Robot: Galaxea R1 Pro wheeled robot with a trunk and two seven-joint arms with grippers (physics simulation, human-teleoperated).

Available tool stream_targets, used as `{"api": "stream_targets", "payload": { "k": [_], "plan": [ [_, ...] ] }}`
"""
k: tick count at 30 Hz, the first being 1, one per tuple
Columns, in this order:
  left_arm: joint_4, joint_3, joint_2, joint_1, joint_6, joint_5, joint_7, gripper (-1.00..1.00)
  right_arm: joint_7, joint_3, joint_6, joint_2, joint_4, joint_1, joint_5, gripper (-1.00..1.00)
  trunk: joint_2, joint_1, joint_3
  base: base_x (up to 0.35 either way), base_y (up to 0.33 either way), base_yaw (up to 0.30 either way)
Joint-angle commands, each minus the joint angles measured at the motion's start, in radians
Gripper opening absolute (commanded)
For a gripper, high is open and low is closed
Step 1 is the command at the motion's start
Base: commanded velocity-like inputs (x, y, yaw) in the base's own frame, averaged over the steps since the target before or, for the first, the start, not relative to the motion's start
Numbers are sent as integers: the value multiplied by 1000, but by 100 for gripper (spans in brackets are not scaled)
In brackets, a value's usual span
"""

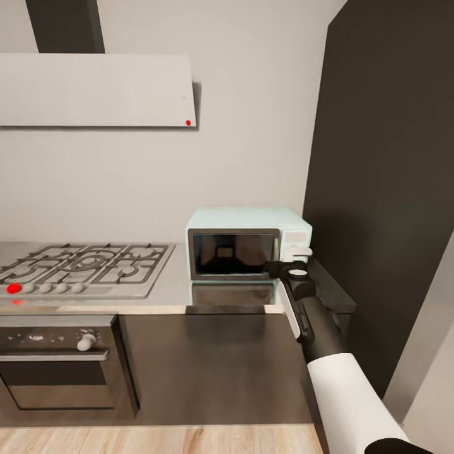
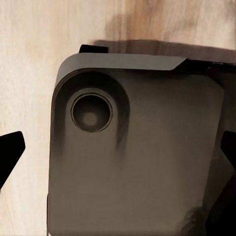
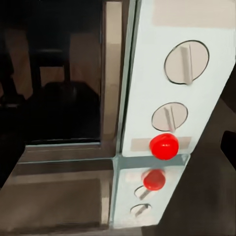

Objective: In the kitchen, take the popcorn bag from the countertop, put it into the microwave, and heat it until the popcorn is cooked so the cooked popcorn ends up inside the bag.

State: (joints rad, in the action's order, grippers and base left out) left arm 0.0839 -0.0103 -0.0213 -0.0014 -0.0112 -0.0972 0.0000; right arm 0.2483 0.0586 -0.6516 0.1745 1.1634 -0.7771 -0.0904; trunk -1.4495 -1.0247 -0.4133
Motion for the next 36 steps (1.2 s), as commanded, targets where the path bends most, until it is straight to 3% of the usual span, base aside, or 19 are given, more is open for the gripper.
{"api": "stream_targets", "payload": {
  "k": [1,18,29,36],
  "plan": [
    [0,0,0,0,-1,-10,0,100,-1,1,-8,0,1,-1,-9,100,0,0,-1,201,0,0],
    [0,0,1,0,-2,-10,0,100,0,1,-7,0,-24,-1,-10,100,0,0,-1,186,0,0],
    [0,0,0,0,-1,-10,0,100,-3,2,-6,0,-79,-1,-13,100,0,0,-1,15,0,0],
    [0,0,0,0,-2,-10,0,100,-89,3,-6,-4,-78,-1,-22,100,0,0,-1,0,0,0]
  ]
}}
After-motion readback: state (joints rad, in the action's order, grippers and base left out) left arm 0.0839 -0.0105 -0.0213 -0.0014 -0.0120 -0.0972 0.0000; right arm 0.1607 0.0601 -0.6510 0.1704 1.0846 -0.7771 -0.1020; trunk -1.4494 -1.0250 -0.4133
